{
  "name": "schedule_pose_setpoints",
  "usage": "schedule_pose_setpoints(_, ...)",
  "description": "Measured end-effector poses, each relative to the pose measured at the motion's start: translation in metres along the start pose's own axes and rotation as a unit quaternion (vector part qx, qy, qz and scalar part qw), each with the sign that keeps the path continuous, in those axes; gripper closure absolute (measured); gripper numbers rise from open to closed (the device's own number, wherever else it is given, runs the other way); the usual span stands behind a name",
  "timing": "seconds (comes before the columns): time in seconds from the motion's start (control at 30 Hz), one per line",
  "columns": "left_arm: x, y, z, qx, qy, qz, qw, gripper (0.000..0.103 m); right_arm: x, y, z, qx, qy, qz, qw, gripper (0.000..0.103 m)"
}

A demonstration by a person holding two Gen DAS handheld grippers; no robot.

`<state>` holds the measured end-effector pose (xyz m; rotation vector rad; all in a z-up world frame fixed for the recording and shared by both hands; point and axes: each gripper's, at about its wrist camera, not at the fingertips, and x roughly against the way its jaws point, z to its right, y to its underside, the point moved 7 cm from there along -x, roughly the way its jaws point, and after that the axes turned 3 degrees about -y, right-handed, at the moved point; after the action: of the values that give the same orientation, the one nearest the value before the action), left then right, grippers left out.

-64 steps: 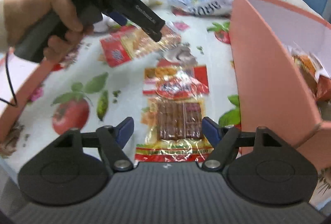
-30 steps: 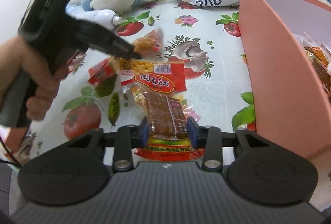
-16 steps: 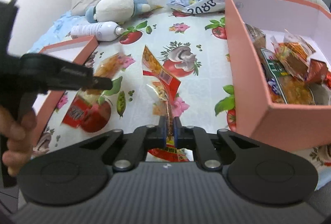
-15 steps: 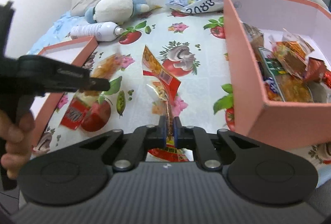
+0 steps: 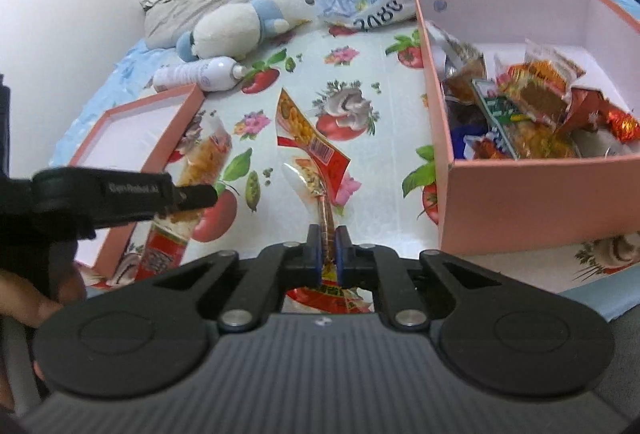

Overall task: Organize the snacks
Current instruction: 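Carry both packets up over the deep pink box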

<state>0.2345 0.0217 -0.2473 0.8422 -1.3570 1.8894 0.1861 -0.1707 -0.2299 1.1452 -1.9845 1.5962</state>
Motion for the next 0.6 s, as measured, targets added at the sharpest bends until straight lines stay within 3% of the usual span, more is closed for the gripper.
schedule_pose_setpoints(0.6, 0.087, 0.013, 0.052, -0.024, 0.026, 0.045, 0.9984, 0.088, 0.092, -0.012, 0.010, -0.028, -0.013, 0.069, 0.997, 0.093)
